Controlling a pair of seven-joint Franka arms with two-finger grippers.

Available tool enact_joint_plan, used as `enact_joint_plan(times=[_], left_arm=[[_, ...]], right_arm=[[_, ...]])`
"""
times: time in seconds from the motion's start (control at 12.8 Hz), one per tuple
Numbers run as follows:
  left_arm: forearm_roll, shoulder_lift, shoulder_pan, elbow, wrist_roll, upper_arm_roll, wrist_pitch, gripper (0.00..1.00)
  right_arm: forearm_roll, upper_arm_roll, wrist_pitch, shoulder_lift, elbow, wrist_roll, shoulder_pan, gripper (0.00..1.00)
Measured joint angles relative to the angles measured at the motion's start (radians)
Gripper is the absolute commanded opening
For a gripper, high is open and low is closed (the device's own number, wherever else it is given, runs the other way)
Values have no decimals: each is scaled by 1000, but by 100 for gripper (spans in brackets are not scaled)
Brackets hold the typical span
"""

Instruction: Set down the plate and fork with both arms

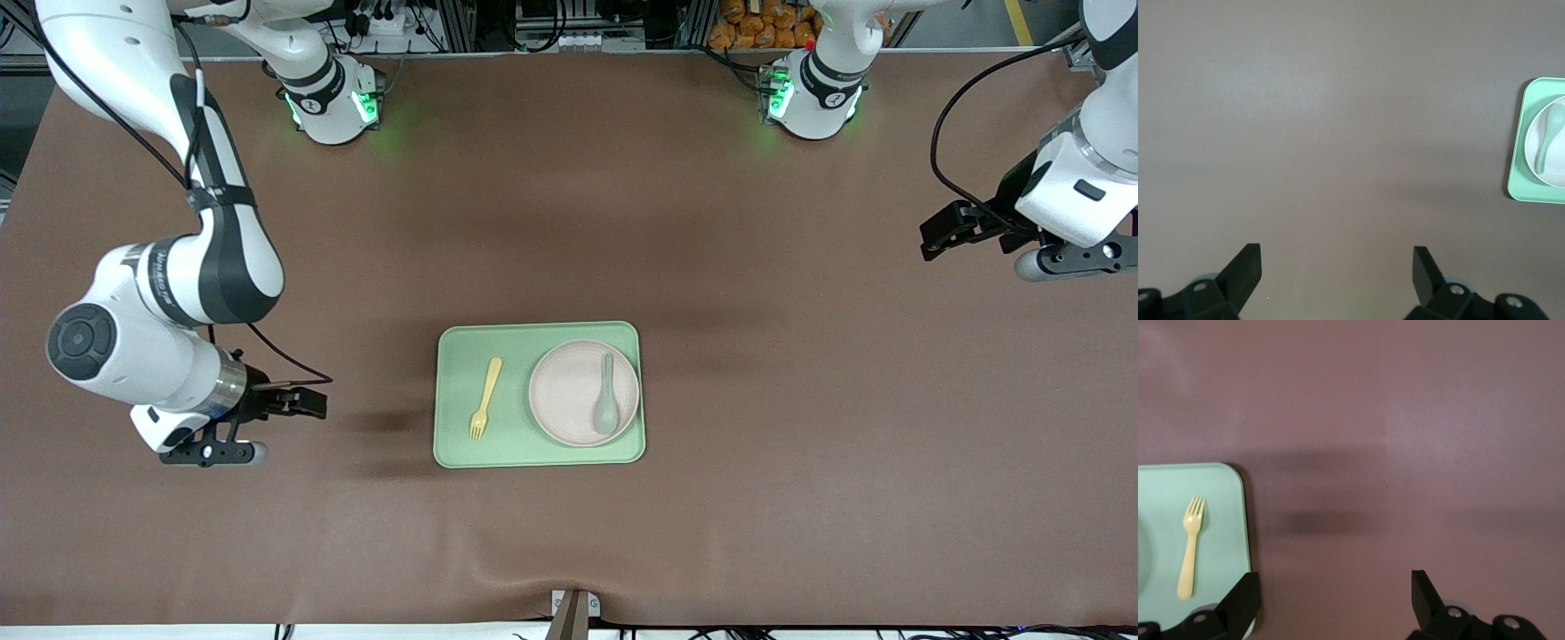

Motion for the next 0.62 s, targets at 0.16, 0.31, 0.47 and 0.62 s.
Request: enact_joint_plan(times=[0.16,0.31,0.47,0.62], left_arm=[[0,0,0,0,0,-1,0,100],[0,0,0,0,0,-1,0,100],[0,0,0,0,0,-1,0,100],[0,0,0,-2,0,-1,0,100]], right_arm=[[-21,-1,-84,-54,2,-12,-29,100],[-26,-2,-178,-121,3,-41,-82,100],[-61,-1,-288,-205,5,-53,-118,100],[-105,2,-395,-297,7,-53,-125,100]])
